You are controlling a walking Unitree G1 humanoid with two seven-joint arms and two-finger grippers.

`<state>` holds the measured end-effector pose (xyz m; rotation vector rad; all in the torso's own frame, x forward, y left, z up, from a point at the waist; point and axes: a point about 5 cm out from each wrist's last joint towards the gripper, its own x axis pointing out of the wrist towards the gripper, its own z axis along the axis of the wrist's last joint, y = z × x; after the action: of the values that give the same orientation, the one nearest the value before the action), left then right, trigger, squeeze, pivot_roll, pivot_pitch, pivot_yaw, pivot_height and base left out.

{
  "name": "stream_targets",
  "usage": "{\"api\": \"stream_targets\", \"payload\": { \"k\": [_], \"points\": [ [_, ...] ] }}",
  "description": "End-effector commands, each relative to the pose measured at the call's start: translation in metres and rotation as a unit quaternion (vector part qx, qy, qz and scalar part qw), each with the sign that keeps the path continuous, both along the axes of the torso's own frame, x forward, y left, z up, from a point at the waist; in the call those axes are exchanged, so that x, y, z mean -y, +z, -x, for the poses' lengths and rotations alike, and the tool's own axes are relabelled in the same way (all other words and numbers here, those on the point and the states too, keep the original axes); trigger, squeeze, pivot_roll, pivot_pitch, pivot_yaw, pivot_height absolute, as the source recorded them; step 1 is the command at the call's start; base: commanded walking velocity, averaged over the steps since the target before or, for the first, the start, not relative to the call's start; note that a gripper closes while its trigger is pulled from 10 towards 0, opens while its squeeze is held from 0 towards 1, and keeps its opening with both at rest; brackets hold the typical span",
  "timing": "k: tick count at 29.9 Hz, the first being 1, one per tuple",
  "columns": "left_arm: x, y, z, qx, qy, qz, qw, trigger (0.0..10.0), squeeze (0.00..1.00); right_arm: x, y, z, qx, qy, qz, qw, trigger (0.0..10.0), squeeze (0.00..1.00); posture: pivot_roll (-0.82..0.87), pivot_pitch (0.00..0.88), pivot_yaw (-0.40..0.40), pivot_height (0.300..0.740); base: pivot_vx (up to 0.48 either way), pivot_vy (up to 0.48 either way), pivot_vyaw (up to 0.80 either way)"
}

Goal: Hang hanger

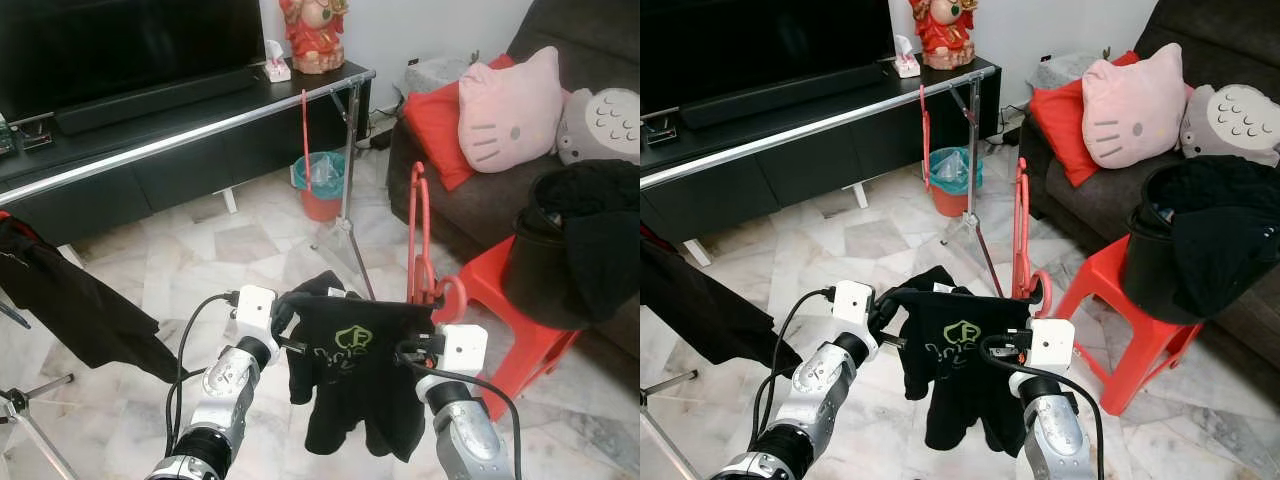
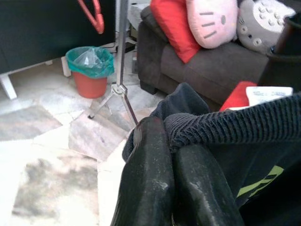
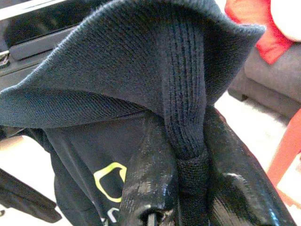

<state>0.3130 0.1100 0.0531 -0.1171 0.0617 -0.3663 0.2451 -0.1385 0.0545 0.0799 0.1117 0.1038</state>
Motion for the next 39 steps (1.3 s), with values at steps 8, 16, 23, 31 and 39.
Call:
{"api": "stream_targets", "payload": {
  "k": [8, 16, 23, 31, 39],
  "points": [
    [-0.018, -0.004, -0.001, -0.018, 0.051, 0.009, 0.998, 10.0, 0.00, 0.020, 0.010, -0.003, 0.027, -0.040, 0.027, 0.998, 10.0, 0.00, -0.05, 0.000, 0.025, 0.740, 0.000, 0.000, 0.00],
    [-0.011, -0.007, 0.002, -0.023, 0.061, 0.012, 0.998, 10.0, 0.00, 0.032, 0.015, -0.004, 0.030, -0.043, 0.039, 0.998, 10.0, 0.00, -0.09, 0.000, -0.015, 0.740, 0.000, 0.000, 0.00],
    [-0.004, -0.009, 0.005, -0.027, 0.054, 0.012, 0.998, 10.0, 0.00, 0.037, 0.018, -0.004, 0.030, -0.050, 0.038, 0.998, 10.0, 0.00, -0.08, 0.000, -0.017, 0.740, 0.000, 0.000, 0.00],
    [-0.005, -0.007, 0.005, -0.024, 0.048, 0.005, 0.999, 10.0, 0.00, 0.034, 0.017, -0.004, 0.026, -0.060, 0.027, 0.997, 10.0, 0.00, -0.08, 0.000, 0.011, 0.740, 0.000, 0.000, -0.70],
    [-0.006, -0.006, 0.004, -0.020, 0.044, -0.002, 0.999, 10.0, 0.00, 0.031, 0.015, -0.004, 0.023, -0.057, 0.025, 0.998, 10.0, 0.00, -0.07, 0.013, 0.019, 0.740, 0.000, 0.000, -0.80]
  ]
}}
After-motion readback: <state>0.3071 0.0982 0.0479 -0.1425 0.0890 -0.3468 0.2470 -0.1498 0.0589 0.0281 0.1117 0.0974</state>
